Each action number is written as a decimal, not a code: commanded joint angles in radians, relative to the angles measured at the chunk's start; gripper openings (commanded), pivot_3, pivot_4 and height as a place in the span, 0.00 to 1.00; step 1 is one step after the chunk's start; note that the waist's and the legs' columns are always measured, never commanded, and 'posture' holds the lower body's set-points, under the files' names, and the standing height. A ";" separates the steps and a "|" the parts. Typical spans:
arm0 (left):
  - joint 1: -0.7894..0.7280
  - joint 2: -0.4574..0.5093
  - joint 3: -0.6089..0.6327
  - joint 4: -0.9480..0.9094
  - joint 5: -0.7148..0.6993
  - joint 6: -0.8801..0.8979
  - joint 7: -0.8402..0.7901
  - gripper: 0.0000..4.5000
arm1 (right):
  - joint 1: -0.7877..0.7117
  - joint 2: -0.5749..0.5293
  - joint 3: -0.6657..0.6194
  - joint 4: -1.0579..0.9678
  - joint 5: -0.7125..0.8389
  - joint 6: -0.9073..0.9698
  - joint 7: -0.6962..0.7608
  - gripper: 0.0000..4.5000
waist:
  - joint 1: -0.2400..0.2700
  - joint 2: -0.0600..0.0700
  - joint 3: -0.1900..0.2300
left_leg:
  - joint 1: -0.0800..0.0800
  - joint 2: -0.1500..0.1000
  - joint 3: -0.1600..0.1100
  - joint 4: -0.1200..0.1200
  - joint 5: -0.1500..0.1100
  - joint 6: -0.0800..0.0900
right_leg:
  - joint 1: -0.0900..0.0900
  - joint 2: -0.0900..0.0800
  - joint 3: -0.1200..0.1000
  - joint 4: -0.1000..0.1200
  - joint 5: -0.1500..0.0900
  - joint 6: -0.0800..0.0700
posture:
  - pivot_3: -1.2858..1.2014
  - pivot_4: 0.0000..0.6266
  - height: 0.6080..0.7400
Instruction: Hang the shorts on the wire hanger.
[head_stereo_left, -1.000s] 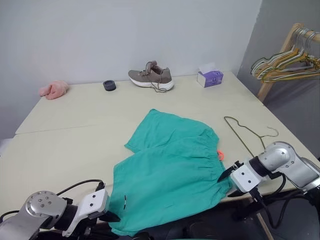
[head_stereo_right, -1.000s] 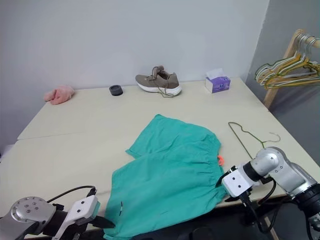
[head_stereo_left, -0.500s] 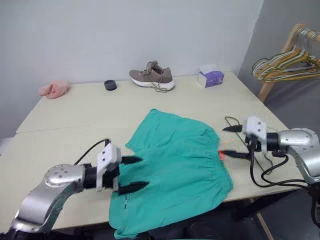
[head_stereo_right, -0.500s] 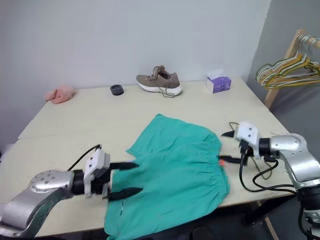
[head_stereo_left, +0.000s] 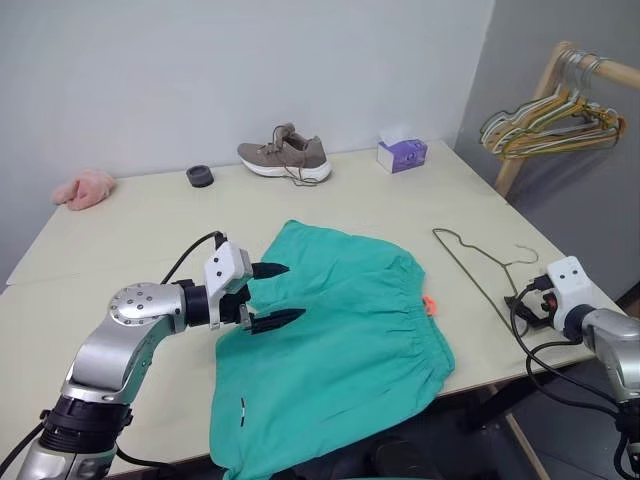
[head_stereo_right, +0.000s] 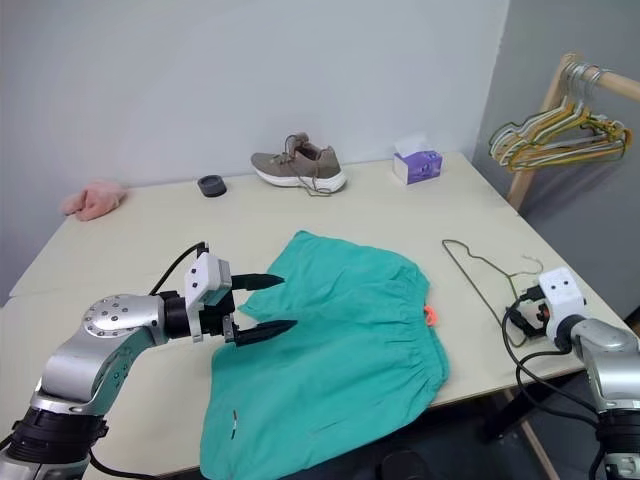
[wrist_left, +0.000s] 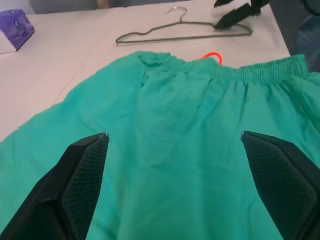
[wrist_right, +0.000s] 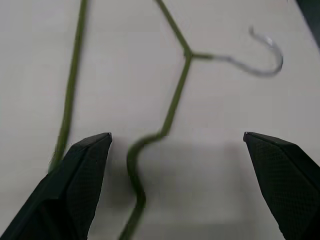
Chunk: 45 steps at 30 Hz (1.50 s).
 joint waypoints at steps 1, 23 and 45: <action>-0.041 0.011 0.004 -0.035 -0.003 0.004 0.003 0.99 | -0.020 -0.009 -0.014 0.021 0.014 0.048 0.014 1.00 | -0.010 -0.001 0.000 | 0.000 0.000 0.001 0.000 0.000 0.000 | 0.001 0.000 0.001 0.000 0.000 0.001 | 0.40 0.00 1.00; -0.097 0.003 0.026 0.029 0.026 0.017 0.052 1.00 | -0.161 -0.005 0.108 0.240 0.006 0.230 0.121 0.01 | -0.009 -0.029 -0.022 | 0.004 -0.001 0.004 0.006 -0.007 0.012 | 0.011 -0.001 0.006 -0.019 0.009 0.014 | 0.40 0.00 1.00; -0.209 0.096 0.055 0.364 -0.039 0.186 -0.128 1.00 | -0.465 -0.201 0.569 -0.107 -0.551 -0.964 0.310 0.01 | -0.031 -0.003 -0.006 | -0.015 -0.003 0.008 0.006 -0.008 0.013 | -0.011 -0.004 0.009 -0.016 0.012 0.015 | 0.40 0.00 1.00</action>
